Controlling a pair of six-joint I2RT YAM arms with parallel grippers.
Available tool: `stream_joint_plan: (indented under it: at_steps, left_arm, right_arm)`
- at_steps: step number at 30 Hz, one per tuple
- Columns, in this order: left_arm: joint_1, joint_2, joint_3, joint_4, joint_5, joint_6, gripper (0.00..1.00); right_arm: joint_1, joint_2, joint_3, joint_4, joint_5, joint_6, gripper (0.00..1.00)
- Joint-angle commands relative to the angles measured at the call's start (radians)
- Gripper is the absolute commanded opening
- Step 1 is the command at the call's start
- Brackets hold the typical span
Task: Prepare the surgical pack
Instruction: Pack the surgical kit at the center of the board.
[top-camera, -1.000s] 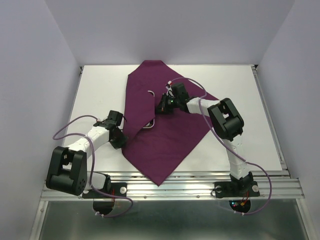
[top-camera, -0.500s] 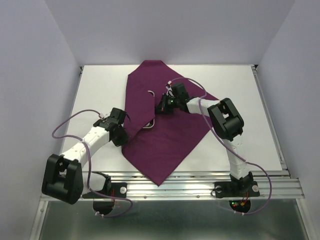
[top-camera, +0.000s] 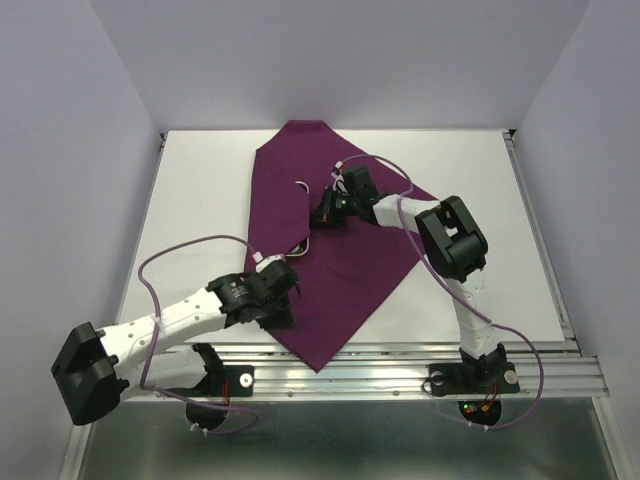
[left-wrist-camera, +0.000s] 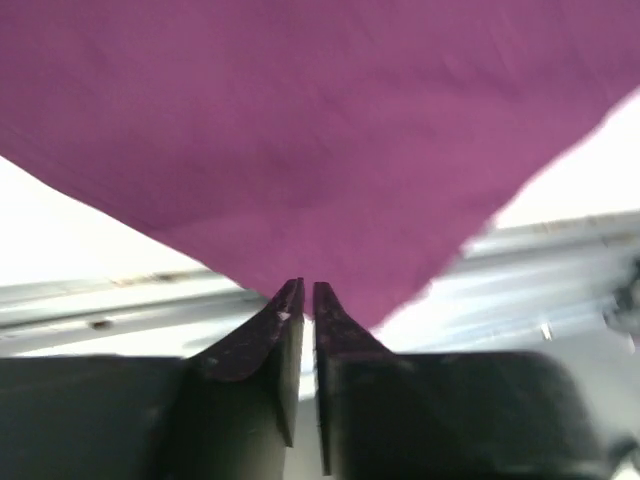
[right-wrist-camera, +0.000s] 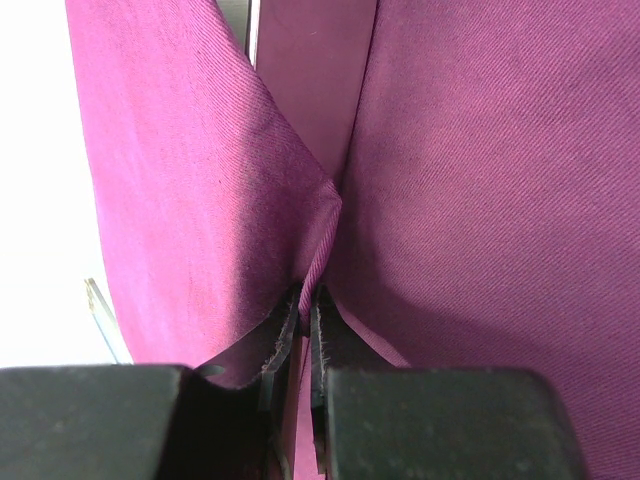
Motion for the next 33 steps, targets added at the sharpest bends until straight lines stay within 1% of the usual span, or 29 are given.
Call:
stream_joint_plan:
  at_steps: [1, 2, 3, 4, 5, 6, 7, 8, 9, 10, 12, 16, 21, 25, 31, 33]
  left_arm:
    - [-0.103, -0.057, -0.038, -0.012, 0.064, -0.139, 0.25]
    - [-0.147, -0.055, -0.057, 0.000, 0.075, -0.177, 0.31]
    - [-0.167, -0.052, -0.068, 0.014, 0.105, -0.196, 0.31]
    - [-0.204, -0.045, -0.079, 0.044, 0.119, -0.233, 0.36]
    - [-0.204, -0.040, -0.088, 0.063, 0.133, -0.233, 0.38]
    - [-0.233, -0.026, -0.102, 0.078, 0.157, -0.257, 0.42]
    - [-0.243, -0.017, -0.105, 0.088, 0.164, -0.264, 0.46]
    - [-0.249, -0.005, -0.108, 0.088, 0.165, -0.267, 0.54]
    - [-0.253, 0.015, -0.111, 0.085, 0.170, -0.267, 0.55]
    - [-0.255, 0.023, -0.113, 0.085, 0.170, -0.268, 0.59]
    - [-0.261, 0.029, -0.116, 0.089, 0.171, -0.277, 0.60]
    - [-0.269, 0.009, -0.128, 0.100, 0.148, -0.313, 0.74]
    - [-0.269, -0.012, -0.205, 0.158, 0.141, -0.365, 0.75]
    - [-0.269, -0.043, -0.228, 0.187, 0.103, -0.405, 0.74]
    - [-0.257, -0.054, -0.271, 0.243, 0.056, -0.446, 0.69]
    - [-0.244, -0.034, -0.294, 0.305, 0.046, -0.457, 0.66]
  right_arm:
    - [0.021, -0.003, 0.048, -0.008, 0.013, -0.024, 0.01]
    - [0.021, -0.002, 0.051, -0.008, 0.015, -0.026, 0.01]
    - [0.021, -0.002, 0.052, -0.011, 0.015, -0.027, 0.01]
    - [0.021, -0.002, 0.052, -0.011, 0.015, -0.026, 0.01]
    - [0.021, -0.002, 0.055, -0.011, 0.017, -0.026, 0.01]
    - [0.021, 0.000, 0.059, -0.014, 0.017, -0.026, 0.01]
    - [0.021, 0.000, 0.059, -0.014, 0.017, -0.027, 0.01]
    - [0.021, -0.002, 0.059, -0.016, 0.018, -0.027, 0.01]
    - [0.021, -0.003, 0.060, -0.017, 0.017, -0.029, 0.01]
    - [0.021, -0.003, 0.060, -0.020, 0.018, -0.032, 0.01]
    - [0.021, -0.008, 0.059, -0.025, 0.020, -0.036, 0.01]
    - [0.021, -0.011, 0.051, -0.028, 0.021, -0.039, 0.01]
    - [0.021, -0.005, 0.057, -0.026, 0.018, -0.035, 0.01]
    - [0.021, -0.003, 0.062, -0.025, 0.014, -0.033, 0.01]
    - [0.021, -0.006, 0.060, -0.026, 0.010, -0.035, 0.01]
    - [0.021, -0.008, 0.054, -0.025, 0.006, -0.036, 0.01]
